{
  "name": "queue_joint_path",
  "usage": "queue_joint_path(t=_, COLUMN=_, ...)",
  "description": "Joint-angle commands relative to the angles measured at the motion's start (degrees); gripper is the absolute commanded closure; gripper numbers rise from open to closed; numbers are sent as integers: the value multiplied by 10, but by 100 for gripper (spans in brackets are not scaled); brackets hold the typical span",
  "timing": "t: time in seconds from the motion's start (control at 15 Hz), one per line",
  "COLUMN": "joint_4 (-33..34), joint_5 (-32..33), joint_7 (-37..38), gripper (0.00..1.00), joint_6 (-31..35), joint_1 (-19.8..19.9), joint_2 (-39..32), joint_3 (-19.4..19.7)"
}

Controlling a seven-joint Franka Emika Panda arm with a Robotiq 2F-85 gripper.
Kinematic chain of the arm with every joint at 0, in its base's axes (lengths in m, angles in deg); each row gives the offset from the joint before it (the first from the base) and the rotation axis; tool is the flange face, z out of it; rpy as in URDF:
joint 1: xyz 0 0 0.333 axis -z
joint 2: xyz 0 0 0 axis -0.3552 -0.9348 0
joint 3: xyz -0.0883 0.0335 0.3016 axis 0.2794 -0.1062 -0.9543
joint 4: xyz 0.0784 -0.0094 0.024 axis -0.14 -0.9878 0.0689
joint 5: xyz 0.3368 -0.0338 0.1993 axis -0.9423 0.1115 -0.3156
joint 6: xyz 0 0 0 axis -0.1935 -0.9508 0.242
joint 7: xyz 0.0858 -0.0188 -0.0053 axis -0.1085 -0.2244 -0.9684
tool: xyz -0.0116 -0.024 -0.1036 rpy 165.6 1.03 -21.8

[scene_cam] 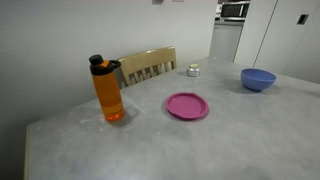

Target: Pick up the pink lid and place it on top of the blue bowl.

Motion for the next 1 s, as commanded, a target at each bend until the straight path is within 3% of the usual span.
queue_joint_path(t=0.0, joint_4=1, joint_5=-4, joint_7=-4, gripper=0, joint_6=-1, joint_1=11, joint_2=-1, joint_3=-10)
queue_joint_path(t=0.4, joint_4=50, joint_5=-19, joint_7=-46, gripper=0, joint_6=46, joint_1=-2, joint_2=-84, joint_3=-6)
queue_joint_path(t=0.73, joint_4=120, joint_5=-47, joint_7=-77, gripper=0, joint_6=44, joint_1=-9, joint_2=-177, joint_3=-11)
queue_joint_path(t=0.93, joint_4=170, joint_5=-57, joint_7=-58, gripper=0, joint_6=43, joint_1=-12, joint_2=-241, joint_3=-24)
